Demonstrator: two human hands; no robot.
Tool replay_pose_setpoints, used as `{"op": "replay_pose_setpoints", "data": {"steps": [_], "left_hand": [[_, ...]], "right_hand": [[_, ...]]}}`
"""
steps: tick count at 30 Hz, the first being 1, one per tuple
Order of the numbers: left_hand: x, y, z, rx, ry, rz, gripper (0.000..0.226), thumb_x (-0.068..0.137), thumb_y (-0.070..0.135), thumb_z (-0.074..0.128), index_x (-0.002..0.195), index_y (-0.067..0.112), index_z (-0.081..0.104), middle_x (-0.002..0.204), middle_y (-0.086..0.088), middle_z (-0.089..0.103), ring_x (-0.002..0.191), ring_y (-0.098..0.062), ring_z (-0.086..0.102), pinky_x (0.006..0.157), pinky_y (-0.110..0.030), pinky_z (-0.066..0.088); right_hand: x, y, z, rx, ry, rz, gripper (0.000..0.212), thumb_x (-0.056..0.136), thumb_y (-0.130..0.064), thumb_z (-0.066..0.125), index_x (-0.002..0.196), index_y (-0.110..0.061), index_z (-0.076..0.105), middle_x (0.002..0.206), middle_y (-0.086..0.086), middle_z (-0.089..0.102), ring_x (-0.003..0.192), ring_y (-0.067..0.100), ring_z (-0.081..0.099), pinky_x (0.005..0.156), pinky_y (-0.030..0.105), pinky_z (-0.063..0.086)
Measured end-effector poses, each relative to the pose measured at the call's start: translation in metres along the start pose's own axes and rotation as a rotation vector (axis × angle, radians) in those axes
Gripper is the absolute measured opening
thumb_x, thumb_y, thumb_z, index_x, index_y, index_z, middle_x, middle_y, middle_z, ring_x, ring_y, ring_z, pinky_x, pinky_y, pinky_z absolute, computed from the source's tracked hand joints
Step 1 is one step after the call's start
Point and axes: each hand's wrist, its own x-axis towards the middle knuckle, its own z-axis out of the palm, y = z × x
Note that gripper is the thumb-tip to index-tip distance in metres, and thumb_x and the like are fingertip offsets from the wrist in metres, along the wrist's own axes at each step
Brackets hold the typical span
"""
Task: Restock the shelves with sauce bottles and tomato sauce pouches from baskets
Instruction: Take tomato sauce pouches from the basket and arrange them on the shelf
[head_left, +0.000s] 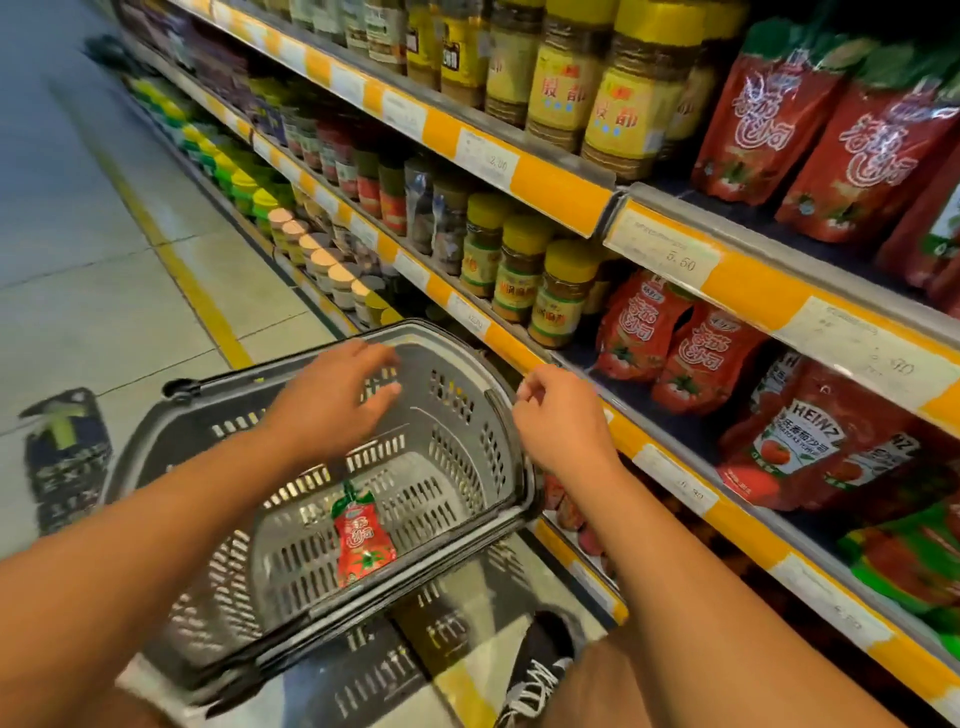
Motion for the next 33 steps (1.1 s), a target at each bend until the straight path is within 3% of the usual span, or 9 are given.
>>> {"op": "replay_pose_setpoints", "data": {"steps": [8,13,18,21,24,26,29,31,33], "left_hand": [[-0.085,-0.154,-0.040,0.086,0.032,-0.319,0.050,0.097,0.050,0.060,0.139,0.023,0.055,0.135,-0.005,0.055,0.124,-0.029,0.054,0.101,-0.049,0.050],[-0.110,-0.202,-0.023,0.062,0.042,-0.372,0.063,0.095,0.049,0.064,0.150,0.023,0.045,0.145,-0.007,0.047,0.133,-0.031,0.048,0.106,-0.048,0.048],[-0.109,-0.214,0.006,-0.024,0.067,-0.397,0.078,0.097,0.047,0.063,0.160,0.019,0.028,0.160,-0.008,0.030,0.147,-0.030,0.032,0.117,-0.046,0.037],[-0.107,-0.213,0.014,-0.005,0.111,-0.379,0.077,0.097,0.051,0.060,0.159,0.018,0.029,0.155,-0.006,0.034,0.145,-0.027,0.034,0.113,-0.048,0.043],[-0.110,-0.211,0.018,-0.030,0.117,-0.426,0.073,0.098,0.055,0.055,0.157,0.020,0.032,0.161,-0.004,0.034,0.155,-0.023,0.020,0.117,-0.048,0.037],[-0.111,-0.211,0.021,-0.035,0.101,-0.424,0.072,0.098,0.059,0.051,0.157,0.021,0.033,0.164,-0.002,0.032,0.158,-0.021,0.012,0.121,-0.047,0.030],[-0.110,-0.212,0.023,-0.075,0.099,-0.413,0.074,0.098,0.064,0.047,0.157,0.022,0.033,0.165,0.001,0.032,0.159,-0.017,0.008,0.123,-0.045,0.027],[-0.109,-0.211,0.022,-0.103,0.113,-0.414,0.075,0.097,0.064,0.047,0.157,0.022,0.033,0.165,0.001,0.031,0.159,-0.017,0.008,0.122,-0.045,0.027],[-0.109,-0.208,0.020,-0.126,0.127,-0.426,0.074,0.097,0.063,0.049,0.157,0.022,0.033,0.166,0.002,0.028,0.159,-0.017,0.011,0.121,-0.046,0.031]], "right_hand": [[-0.004,-0.055,0.078,-0.069,-0.229,-0.170,0.011,0.092,-0.018,0.059,0.084,-0.026,0.062,0.084,-0.001,0.066,0.076,0.025,0.063,0.071,0.046,0.055],[-0.015,-0.068,0.129,-0.038,-0.442,-0.216,0.012,0.096,-0.016,0.061,0.087,-0.023,0.063,0.083,0.005,0.067,0.072,0.026,0.062,0.065,0.043,0.053],[-0.002,-0.063,0.181,-0.183,-0.606,-0.206,0.006,0.092,-0.012,0.061,0.092,-0.019,0.063,0.079,0.000,0.062,0.070,0.019,0.057,0.066,0.037,0.049],[0.006,-0.058,0.213,-0.292,-0.681,-0.178,0.006,0.088,-0.015,0.065,0.091,-0.017,0.061,0.080,0.000,0.062,0.075,0.021,0.059,0.064,0.034,0.047],[0.009,-0.051,0.239,-0.382,-0.783,-0.175,0.012,0.089,-0.015,0.065,0.086,-0.023,0.056,0.081,-0.005,0.059,0.079,0.019,0.058,0.059,0.027,0.041],[0.011,-0.049,0.250,-0.447,-0.882,-0.148,0.012,0.094,-0.016,0.065,0.095,-0.027,0.060,0.090,-0.007,0.061,0.083,0.015,0.057,0.064,0.026,0.041],[0.021,-0.049,0.259,-0.542,-0.959,-0.077,0.027,0.098,-0.017,0.064,0.125,-0.012,0.064,0.122,0.009,0.068,0.106,0.025,0.062,0.082,0.027,0.042],[0.029,-0.050,0.268,-0.544,-0.936,-0.045,0.031,0.099,-0.018,0.062,0.128,-0.008,0.063,0.130,0.012,0.066,0.115,0.029,0.061,0.084,0.027,0.041],[0.039,-0.051,0.281,-0.542,-0.910,-0.023,0.025,0.098,-0.018,0.063,0.121,-0.009,0.065,0.126,0.013,0.066,0.108,0.028,0.061,0.082,0.026,0.040]]}}
